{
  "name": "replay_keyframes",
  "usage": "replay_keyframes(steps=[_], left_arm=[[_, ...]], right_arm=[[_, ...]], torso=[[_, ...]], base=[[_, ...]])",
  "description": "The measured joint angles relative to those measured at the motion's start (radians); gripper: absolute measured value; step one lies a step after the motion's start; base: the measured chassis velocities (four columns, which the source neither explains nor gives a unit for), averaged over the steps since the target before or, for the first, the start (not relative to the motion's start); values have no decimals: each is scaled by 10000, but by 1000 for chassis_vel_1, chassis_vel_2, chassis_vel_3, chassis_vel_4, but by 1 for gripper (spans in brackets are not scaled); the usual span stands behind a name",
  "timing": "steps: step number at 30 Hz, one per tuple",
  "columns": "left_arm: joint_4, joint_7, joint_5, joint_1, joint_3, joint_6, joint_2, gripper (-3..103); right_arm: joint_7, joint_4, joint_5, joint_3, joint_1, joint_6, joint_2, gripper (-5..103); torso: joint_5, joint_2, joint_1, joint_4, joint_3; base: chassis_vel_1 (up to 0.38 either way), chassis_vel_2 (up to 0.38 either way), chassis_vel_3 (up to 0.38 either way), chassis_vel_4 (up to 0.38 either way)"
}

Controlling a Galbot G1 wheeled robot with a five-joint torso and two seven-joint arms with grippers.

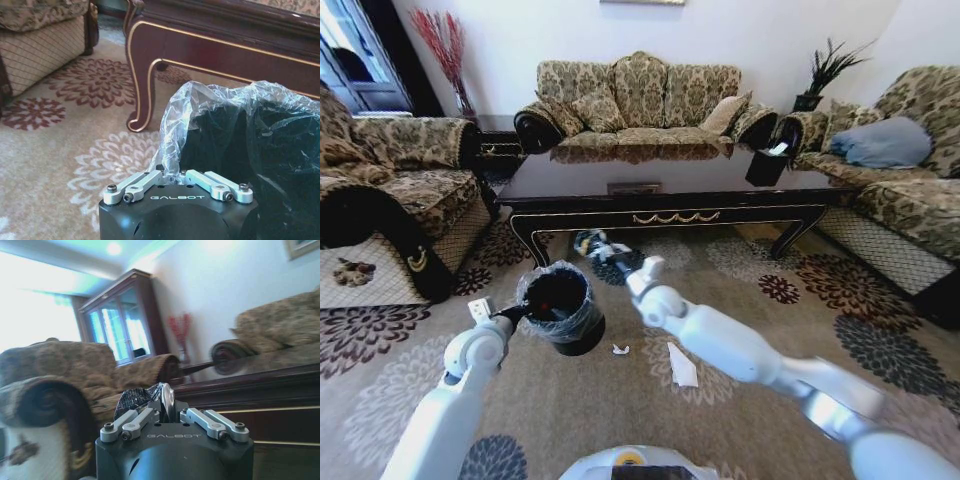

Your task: Move to the front of the table and pick up the trash from the floor, then place it into the trash bin.

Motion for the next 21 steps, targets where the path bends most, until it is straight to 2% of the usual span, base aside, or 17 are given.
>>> replay_keyframes(steps=[6,13,14,17,18,19,20,21], left_arm=[[165,30,8,-121,-112,-21,21,3],[174,54,-4,-153,-217,-38,120,3],[173,54,-9,-153,-238,-38,147,3],[118,54,-20,-134,-289,-38,201,3],[76,54,-26,-112,-309,-38,225,3],[27,54,-34,-77,-332,-39,248,3],[-9,54,-35,-47,-348,-39,264,3],[-49,55,-35,-13,-369,-39,280,3]], right_arm=[[23,-439,-91,-810,388,46,682,13],[43,-589,-272,-1265,394,119,816,10],[53,-589,-316,-1338,374,122,813,15],[74,-588,-449,-1458,320,126,802,20],[83,-589,-514,-1488,294,127,793,26],[99,-599,-600,-1515,268,135,782,26],[109,-606,-663,-1526,251,144,768,37],[117,-608,-723,-1533,237,160,744,42]], torso=[[-1,1,0,-6,0],[1,1,0,-7,0],[1,0,0,-7,0],[1,0,0,-7,0],[2,1,0,-7,0],[3,0,0,-7,0],[2,0,0,-7,0],[2,1,0,-7,0]], base=[[0,0,0,0],[0,0,0,0],[0,0,0,0],[0,0,0,0],[0,0,0,0],[0,0,0,0],[0,0,0,0],[0,0,0,0]])
